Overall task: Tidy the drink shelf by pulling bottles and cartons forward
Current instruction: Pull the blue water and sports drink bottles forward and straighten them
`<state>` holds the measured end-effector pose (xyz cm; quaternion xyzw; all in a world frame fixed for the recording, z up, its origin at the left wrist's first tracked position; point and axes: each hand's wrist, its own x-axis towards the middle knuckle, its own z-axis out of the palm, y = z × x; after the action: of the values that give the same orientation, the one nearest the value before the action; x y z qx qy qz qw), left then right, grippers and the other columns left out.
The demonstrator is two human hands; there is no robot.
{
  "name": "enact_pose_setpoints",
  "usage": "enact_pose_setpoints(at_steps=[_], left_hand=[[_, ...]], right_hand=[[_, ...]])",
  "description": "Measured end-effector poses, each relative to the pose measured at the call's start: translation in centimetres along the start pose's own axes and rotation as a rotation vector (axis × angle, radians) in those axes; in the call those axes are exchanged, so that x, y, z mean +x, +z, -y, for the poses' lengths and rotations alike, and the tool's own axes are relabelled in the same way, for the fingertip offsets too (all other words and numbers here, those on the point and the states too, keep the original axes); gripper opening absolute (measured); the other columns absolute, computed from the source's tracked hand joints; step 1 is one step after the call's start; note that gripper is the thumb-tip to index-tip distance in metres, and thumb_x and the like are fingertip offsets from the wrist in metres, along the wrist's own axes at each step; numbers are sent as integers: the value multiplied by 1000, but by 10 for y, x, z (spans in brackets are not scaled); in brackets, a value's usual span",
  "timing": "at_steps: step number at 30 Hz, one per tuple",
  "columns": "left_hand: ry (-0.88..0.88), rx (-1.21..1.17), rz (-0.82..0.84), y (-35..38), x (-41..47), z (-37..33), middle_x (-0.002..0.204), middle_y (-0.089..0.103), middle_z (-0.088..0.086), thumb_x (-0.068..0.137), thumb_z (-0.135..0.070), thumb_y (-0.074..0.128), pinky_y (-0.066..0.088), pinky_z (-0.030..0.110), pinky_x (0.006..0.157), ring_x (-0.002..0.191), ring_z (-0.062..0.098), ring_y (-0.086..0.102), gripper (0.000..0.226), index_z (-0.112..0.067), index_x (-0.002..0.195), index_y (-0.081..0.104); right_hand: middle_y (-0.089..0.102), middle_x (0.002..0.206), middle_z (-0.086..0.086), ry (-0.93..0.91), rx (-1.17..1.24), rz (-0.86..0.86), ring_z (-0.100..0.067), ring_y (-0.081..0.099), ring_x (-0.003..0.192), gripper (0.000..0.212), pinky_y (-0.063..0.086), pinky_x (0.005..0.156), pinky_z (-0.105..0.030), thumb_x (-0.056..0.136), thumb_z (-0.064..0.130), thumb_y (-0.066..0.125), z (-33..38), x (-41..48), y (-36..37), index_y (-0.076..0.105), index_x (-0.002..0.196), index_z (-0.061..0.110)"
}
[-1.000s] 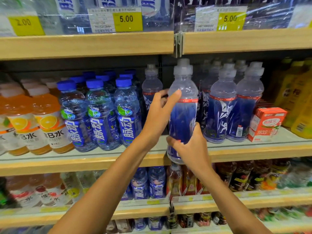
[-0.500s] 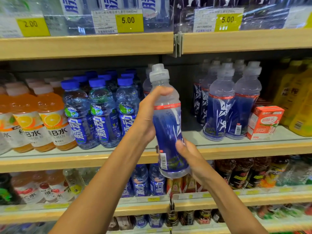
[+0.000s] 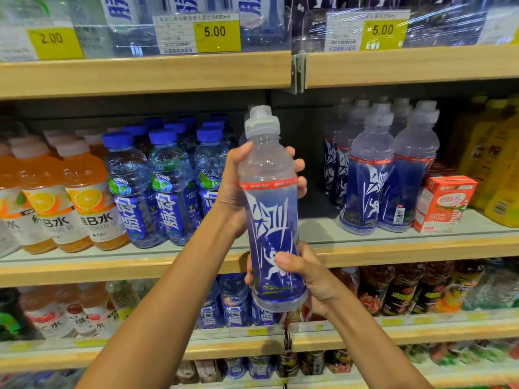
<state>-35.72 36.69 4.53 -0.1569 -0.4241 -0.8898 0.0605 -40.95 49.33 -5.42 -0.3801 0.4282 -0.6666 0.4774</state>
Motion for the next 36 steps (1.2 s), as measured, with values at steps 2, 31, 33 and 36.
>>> enact_pose_setpoints(at_steps=[2, 31, 33, 36], left_hand=[[38, 218, -138, -1, -2, -4, 101, 70, 12, 66, -50, 77, 55, 36, 85, 87, 25, 68, 54, -10, 101, 71], [239, 218, -211, 8, 9, 1, 83, 65, 5, 58, -30, 79, 54, 32, 68, 69, 25, 64, 36, -9, 84, 67], [185, 104, -100, 6, 11, 2, 85, 63, 5, 61, -30, 77, 53, 32, 69, 69, 25, 63, 38, -9, 89, 63], [146, 65, -50, 2, 14, 5, 86, 62, 4, 63, -31, 77, 53, 31, 70, 72, 23, 63, 37, -9, 90, 63]], right_hand=[[70, 103, -16, -27, -83, -118, -35, 68, 94, 97, 54, 85, -48, 43, 42, 89, 3, -2, -4, 48, 124, 7], [65, 117, -17, 83, 57, 158, -32, 63, 106, 89, 47, 98, -48, 63, 53, 82, 9, -8, -31, 48, 128, 3], [60, 114, -23, 67, 122, 303, -37, 60, 103, 80, 40, 99, -57, 73, 47, 77, 4, -5, -22, 45, 129, 0], [63, 101, -21, 54, 105, 229, -34, 64, 88, 75, 51, 85, -46, 69, 47, 80, 3, -1, -15, 50, 121, 0]])
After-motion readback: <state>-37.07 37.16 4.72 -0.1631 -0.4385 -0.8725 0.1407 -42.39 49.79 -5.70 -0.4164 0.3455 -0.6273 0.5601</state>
